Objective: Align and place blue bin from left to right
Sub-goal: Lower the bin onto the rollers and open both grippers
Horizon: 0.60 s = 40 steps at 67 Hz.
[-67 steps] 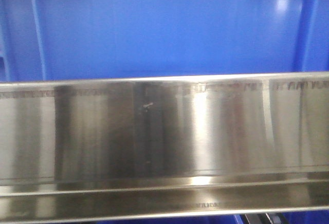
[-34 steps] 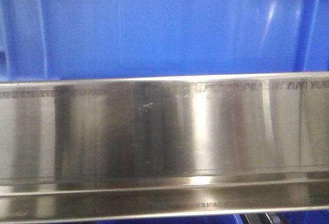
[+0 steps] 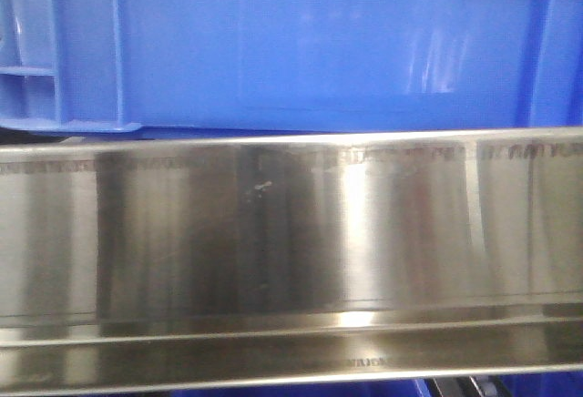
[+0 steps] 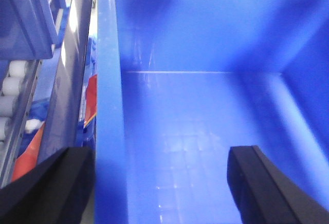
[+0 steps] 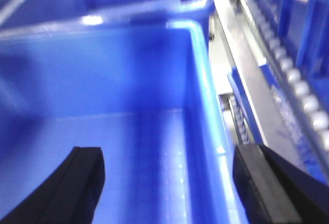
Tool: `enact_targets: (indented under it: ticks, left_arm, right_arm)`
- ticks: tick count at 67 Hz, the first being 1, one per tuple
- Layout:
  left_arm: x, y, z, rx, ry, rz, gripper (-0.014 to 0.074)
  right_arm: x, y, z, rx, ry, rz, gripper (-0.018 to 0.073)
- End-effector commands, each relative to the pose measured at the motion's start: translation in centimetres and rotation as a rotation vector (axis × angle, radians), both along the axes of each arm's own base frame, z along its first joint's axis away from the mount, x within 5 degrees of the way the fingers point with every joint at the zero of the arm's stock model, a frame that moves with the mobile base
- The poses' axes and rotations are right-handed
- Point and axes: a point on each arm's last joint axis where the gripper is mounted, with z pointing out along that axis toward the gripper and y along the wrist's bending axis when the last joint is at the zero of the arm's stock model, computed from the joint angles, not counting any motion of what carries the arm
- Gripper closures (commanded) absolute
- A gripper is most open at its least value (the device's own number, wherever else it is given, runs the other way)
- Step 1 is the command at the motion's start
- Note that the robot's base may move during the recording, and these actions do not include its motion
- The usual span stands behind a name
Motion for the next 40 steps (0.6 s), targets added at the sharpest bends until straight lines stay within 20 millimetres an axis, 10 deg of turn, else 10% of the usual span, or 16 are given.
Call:
enact_targets:
  ticks: [1,19,36,40]
  left_arm:
    - [-0.8,0.3,1.6,-0.02,-0.063,-0.015,0.0162]
    - [-2.6,1.5,3.7,-0.056,-0.119,-0.014,0.0213]
    - [-3.6,2.2,5.1,-0.075,-0.179,-0.022,0.0711]
    - [-4.1,2.5,5.9,-0.096,-0.217,-0.036,0.0707]
  right_arm:
    - [-0.6,-0.6,1.4,0.007,-0.058,0.009,0.0137]
    - [-2.2,-2.0,3.3,0.034,-0.113,0.016,0.0225]
    - [-3.8,-3.5,5.1,0.075,-0.161,0.014,0.0582]
    - [-4.6,-4.1,5.7,0.093,-0.182,0.014,0.0645]
